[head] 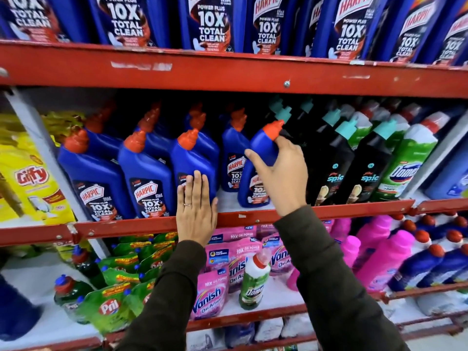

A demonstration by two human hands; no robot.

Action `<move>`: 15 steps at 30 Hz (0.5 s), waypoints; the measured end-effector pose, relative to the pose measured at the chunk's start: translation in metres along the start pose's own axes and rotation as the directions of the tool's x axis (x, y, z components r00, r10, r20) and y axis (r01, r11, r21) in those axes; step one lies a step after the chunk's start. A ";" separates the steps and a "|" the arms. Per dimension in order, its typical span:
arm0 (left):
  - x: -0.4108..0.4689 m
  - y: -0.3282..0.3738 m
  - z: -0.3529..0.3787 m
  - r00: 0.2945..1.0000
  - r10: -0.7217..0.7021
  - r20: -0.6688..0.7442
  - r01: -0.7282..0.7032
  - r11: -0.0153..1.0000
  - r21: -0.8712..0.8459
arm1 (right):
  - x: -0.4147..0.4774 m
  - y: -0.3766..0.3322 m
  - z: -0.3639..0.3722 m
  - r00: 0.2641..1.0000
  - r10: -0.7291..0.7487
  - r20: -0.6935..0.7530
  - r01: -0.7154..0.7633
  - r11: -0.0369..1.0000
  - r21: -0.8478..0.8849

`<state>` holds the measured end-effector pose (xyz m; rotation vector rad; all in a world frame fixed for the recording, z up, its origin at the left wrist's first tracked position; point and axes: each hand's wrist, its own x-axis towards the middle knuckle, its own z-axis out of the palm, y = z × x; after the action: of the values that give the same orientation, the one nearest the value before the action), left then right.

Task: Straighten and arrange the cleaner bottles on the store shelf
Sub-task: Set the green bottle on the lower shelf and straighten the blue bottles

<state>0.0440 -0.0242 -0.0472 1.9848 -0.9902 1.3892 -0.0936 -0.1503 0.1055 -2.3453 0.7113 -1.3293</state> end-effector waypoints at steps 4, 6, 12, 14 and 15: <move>-0.001 0.000 -0.001 1.000 -0.008 0.017 0.008 1.000 0.001 | -0.010 -0.019 0.019 0.998 -0.024 0.051 0.025 1.000 -0.009; -0.001 0.000 -0.001 1.000 -0.012 0.029 0.012 1.000 0.008 | -0.017 -0.021 0.027 0.999 -0.030 0.044 0.031 0.999 -0.020; -0.001 -0.001 -0.001 0.999 -0.020 0.042 0.019 1.000 0.012 | -0.018 -0.017 0.030 0.997 -0.070 0.040 0.071 0.997 -0.039; 0.000 0.001 -0.003 0.999 -0.017 0.037 0.017 1.000 0.012 | -0.020 -0.014 0.028 0.993 -0.092 0.072 0.093 0.996 -0.005; 0.000 0.001 -0.003 0.999 -0.015 0.035 0.015 1.000 0.008 | -0.022 -0.012 0.025 0.992 -0.100 0.071 0.098 0.995 0.033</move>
<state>0.0415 -0.0226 -0.0457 2.0242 -0.9848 1.3570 -0.0781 -0.1270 0.0842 -2.4202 0.5565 -1.2778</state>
